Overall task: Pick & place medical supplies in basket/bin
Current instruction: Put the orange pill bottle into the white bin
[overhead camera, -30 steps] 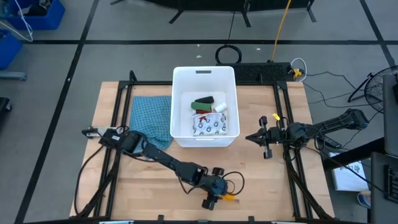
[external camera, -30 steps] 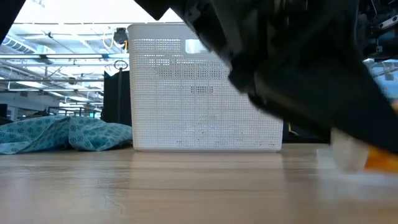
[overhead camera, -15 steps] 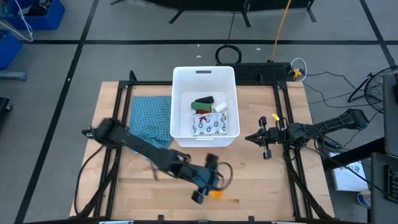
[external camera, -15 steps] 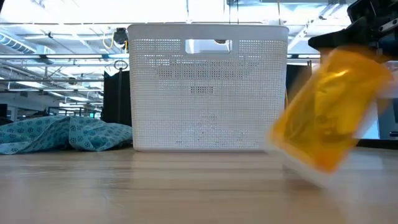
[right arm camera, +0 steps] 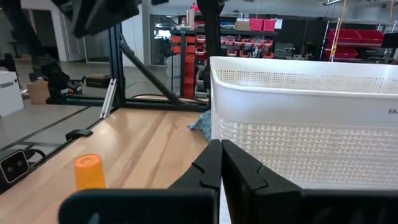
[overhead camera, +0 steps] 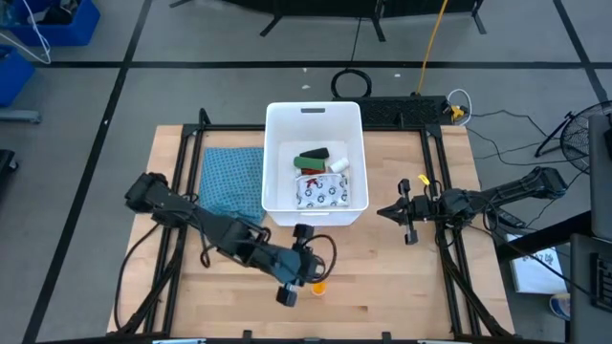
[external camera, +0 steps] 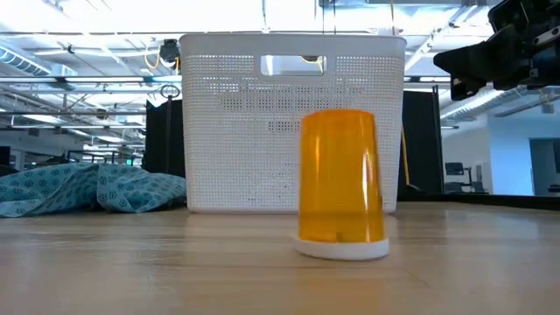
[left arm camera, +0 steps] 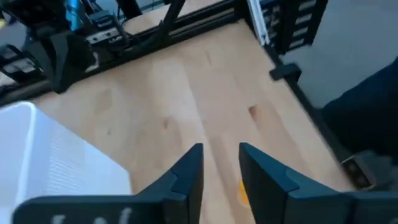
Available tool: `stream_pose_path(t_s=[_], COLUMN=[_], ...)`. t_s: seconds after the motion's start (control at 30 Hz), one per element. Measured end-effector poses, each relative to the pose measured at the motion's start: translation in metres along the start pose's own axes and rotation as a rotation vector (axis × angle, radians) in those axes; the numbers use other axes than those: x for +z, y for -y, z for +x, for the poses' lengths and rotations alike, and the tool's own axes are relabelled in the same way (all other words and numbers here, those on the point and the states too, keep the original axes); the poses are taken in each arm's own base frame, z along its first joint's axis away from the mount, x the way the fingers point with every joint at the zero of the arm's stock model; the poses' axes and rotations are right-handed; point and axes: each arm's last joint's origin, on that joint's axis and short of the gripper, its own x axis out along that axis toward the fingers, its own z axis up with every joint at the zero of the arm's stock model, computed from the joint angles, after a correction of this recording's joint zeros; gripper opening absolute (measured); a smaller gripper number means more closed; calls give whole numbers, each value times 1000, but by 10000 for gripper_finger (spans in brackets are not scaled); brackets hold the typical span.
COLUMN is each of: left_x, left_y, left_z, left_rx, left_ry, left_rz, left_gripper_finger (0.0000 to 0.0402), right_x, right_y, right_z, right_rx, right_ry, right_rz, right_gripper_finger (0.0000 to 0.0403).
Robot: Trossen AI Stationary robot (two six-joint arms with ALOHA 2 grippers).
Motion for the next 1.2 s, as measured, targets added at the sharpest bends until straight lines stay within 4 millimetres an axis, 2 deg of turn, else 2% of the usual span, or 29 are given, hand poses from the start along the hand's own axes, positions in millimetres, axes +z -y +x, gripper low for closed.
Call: stream_pose_path(t_s=[0.1,0.2,0.37,0.47,0.53,0.63,0.8,0.93,1.2], left_x=[-6,-20,-47,-60,-65,-69,-81,-88,-104], left_y=[3,10,49,69,74,77,78,68,52], left_z=[14,38,65,76,79,87,96,104,116], left_rx=[21,60,183,193,186,166,50,4,-38], left_ry=[-41,-138,-251,-224,-197,-119,-145,-139,-145], left_rz=[-97,-150,-70,-88,-121,-187,-173,-216,-228], left_gripper_finger=[96,109,171,218,252,301,362,377,379], right_x=[0,0,-1,-1,0,0,0,1,0], right_y=[0,0,0,0,0,0,0,0,0], right_z=[0,0,0,0,0,0,0,0,0], right_rx=[0,0,1,1,1,1,1,1,0], right_ry=[0,-2,-7,-7,-4,1,4,7,4], right_rz=[16,22,32,33,32,32,32,29,27], right_gripper_finger=[0,0,0,0,0,0,0,0,0])
